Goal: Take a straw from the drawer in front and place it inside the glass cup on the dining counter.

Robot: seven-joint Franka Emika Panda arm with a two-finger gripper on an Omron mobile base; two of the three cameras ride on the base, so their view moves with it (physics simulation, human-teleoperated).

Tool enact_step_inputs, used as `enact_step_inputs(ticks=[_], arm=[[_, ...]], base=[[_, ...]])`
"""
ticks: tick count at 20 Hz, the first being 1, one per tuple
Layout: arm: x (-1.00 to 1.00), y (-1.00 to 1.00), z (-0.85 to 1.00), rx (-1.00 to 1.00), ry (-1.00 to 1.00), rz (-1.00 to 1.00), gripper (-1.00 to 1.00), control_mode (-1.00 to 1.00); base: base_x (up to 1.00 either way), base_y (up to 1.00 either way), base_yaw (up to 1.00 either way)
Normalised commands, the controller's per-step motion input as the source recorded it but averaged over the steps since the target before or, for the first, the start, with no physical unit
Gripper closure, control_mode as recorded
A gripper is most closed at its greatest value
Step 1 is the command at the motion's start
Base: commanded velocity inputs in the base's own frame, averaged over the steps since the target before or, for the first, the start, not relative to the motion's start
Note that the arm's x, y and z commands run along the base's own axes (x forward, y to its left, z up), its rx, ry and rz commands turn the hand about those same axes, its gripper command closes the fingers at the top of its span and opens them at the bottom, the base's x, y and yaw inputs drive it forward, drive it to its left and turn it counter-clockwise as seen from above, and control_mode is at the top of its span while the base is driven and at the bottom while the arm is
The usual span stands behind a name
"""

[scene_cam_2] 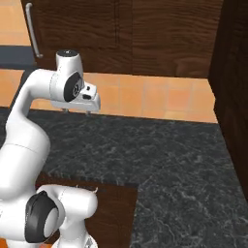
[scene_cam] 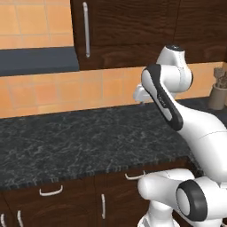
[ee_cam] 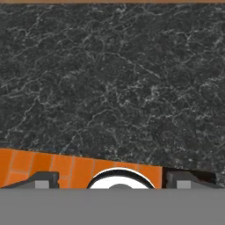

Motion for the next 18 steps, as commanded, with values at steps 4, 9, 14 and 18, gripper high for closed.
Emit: enact_step_inputs(ticks=[4,9,14,18], arm=[[0.0,0.0,0.0,0.0,0.0,0.0,-1.0,1.0],[0.0,0.0,0.0,0.0,0.0,0.0,-1.0,1.0],[0.0,0.0,0.0,0.0,0.0,0.0,-1.0,1.0],[0.0,0.0,0.0,0.0,0.0,0.0,-1.0,1.0]], base=[[-0.29,0.6,-0.53],[0.0,0.55,-0.71],[-0.33,0.46,-0.71],[-0.67,0.58,-0.62]])
